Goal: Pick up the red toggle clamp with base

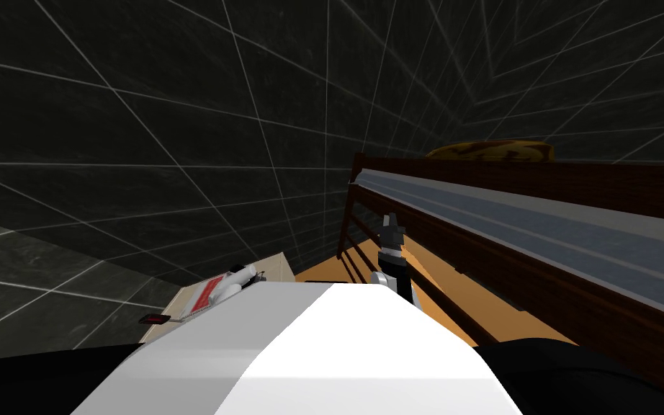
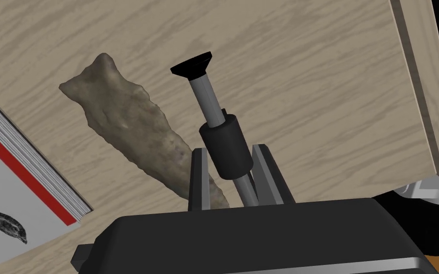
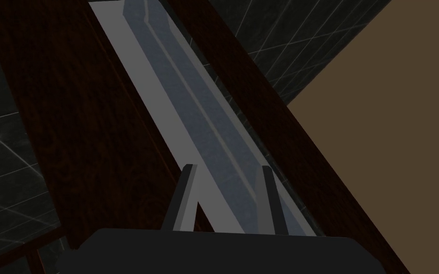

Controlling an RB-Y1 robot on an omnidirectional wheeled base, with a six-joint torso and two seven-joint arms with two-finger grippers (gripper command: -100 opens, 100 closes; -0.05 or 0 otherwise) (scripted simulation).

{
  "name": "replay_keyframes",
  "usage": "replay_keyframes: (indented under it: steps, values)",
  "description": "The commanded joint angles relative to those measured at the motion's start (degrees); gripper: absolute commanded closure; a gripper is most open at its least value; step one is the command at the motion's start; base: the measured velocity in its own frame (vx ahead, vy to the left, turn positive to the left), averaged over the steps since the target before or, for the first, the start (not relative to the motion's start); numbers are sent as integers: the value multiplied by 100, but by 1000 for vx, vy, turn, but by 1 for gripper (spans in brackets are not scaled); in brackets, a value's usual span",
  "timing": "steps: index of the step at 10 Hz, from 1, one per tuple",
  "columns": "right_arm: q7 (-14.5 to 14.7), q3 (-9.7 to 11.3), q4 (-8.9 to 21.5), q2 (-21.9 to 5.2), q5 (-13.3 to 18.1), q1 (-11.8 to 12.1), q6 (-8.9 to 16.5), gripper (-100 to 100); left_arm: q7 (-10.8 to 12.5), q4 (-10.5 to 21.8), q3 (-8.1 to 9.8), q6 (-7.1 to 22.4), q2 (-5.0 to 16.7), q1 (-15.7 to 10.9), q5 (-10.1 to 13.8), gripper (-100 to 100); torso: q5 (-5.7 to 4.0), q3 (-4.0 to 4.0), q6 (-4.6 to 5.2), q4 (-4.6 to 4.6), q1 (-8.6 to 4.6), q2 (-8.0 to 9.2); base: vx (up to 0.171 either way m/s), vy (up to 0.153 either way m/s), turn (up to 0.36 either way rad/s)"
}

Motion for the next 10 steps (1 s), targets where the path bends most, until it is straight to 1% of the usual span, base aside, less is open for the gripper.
replay_keyframes:
  steps: [1,2,4,5,6,7,8,9,10]
  values:
    - [0,0,0,0,0,0,0,0,67,94,-286,1,281,107,286,100,0,0,0,0,0,0,63,-71,-16]
    - [0,0,0,0,0,0,0,0,67,94,-303,1,281,107,338,100,0,-1,0,-1,-2,-2,42,-60,4]
    - [0,0,0,0,0,0,0,0,150,230,-679,5,660,246,741,100,0,2,-2,0,3,5,50,-69,-14]
    - [0,0,0,0,0,0,0,0,192,298,-840,6,849,315,949,100,-1,0,-2,-1,-3,0,69,-88,-3]
    - [0,0,0,0,0,0,0,0,192,298,-894,6,849,315,1004,100,-2,-2,-1,-1,-7,-3,49,-59,5]
    - [0,0,0,0,0,0,0,0,233,367,-1091,8,1039,384,1226,100,2,0,0,0,-2,0,49,-62,-16]
    - [0,0,0,0,0,0,0,0,275,435,-1270,10,1229,454,1393,100,1,0,-2,-1,0,2,58,-94,-16]
    - [0,0,0,0,0,0,0,0,275,435,-1288,10,1229,454,1448,100,0,0,-2,-1,-10,0,34,-60,10]
    - [0,0,0,0,0,0,0,0,296,390,-1253,37,1186,441,1372,100,0,3,-3,0,0,7,-5,0,11]
